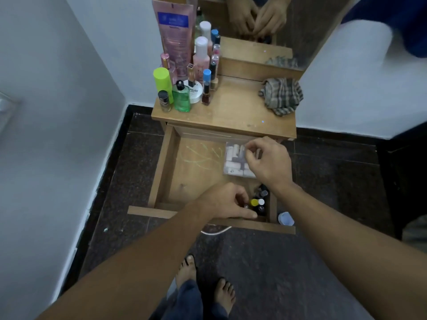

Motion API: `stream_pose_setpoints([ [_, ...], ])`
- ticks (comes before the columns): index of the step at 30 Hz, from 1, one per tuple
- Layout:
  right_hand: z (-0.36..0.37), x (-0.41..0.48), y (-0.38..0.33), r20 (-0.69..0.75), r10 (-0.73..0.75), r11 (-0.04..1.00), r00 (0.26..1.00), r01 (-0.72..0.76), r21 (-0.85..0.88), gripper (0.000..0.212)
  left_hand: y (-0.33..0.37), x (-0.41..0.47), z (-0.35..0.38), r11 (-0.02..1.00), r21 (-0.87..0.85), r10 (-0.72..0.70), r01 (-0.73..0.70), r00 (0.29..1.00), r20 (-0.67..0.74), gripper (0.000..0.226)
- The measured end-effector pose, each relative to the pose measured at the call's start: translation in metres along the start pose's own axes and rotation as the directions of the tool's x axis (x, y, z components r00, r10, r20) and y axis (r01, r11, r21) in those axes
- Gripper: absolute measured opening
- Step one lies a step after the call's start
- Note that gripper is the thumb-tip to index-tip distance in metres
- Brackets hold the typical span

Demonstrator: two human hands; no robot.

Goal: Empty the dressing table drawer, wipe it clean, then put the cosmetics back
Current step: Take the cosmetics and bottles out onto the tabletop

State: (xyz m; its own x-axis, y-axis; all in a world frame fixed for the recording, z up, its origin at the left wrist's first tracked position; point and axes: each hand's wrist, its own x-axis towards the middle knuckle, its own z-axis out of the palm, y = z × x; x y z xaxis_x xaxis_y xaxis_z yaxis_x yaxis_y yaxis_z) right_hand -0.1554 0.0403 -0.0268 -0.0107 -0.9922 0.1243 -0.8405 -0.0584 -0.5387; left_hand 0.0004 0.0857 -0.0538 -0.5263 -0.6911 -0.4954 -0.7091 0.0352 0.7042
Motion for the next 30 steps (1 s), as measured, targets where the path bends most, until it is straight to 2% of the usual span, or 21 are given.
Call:
stream_pose_setpoints([
  [5, -0.006, -0.020, 0.007, 0.037, 0.024, 1.000, 0.999, -0.024, -0.015, 0.009, 0.009, -0.005, 0.006, 0.978, 0.208, 0.005, 0.022, 0.992, -0.126, 0.027],
  [10, -0.010, -0.032, 0.005, 0.093, -0.005, 1.000, 0.996, 0.006, -0.011, 0.012, 0.010, -0.009, -0.007, 0.934, 0.357, 0.130, -0.023, 0.951, -0.281, 0.023],
  [14, -0.015, -0.032, 0.000, 0.165, 0.011, 0.999, 0.986, -0.016, 0.032, 0.024, 0.005, -0.014, -0.041, 0.927, 0.370, 0.221, -0.052, 0.875, -0.430, 0.026],
  [18, -0.010, -0.025, -0.016, 0.302, -0.030, 0.999, 0.953, 0.019, 0.040, 0.035, 0.006, -0.017, -0.076, 0.917, 0.396, 0.296, -0.054, 0.756, -0.584, 0.025],
  [22, 0.005, -0.010, -0.034, 0.198, -0.084, 0.996, 0.977, 0.076, 0.050, 0.032, 0.008, -0.014, -0.092, 0.931, 0.345, 0.328, -0.122, 0.696, -0.639, 0.025],
  [24, 0.010, 0.001, -0.042, 0.109, -0.100, 0.992, 0.989, 0.090, 0.091, 0.020, 0.011, -0.012, -0.095, 0.941, 0.301, 0.323, -0.156, 0.682, -0.656, 0.028],
  [26, 0.013, 0.013, -0.050, 0.029, -0.094, 0.989, 0.995, 0.090, 0.118, 0.011, 0.012, -0.013, -0.095, 0.949, 0.268, 0.311, -0.165, 0.629, -0.712, 0.029],
  [28, 0.018, 0.027, -0.059, -0.032, -0.085, 0.988, 0.996, 0.089, 0.129, 0.010, 0.009, -0.016, -0.093, 0.972, 0.165, 0.231, -0.168, 0.546, -0.805, 0.031],
  [30, 0.024, 0.044, -0.069, -0.060, -0.056, 0.984, 0.997, 0.066, 0.168, 0.006, 0.003, -0.017, -0.089, 0.987, 0.033, 0.107, -0.158, 0.492, -0.864, 0.033],
])
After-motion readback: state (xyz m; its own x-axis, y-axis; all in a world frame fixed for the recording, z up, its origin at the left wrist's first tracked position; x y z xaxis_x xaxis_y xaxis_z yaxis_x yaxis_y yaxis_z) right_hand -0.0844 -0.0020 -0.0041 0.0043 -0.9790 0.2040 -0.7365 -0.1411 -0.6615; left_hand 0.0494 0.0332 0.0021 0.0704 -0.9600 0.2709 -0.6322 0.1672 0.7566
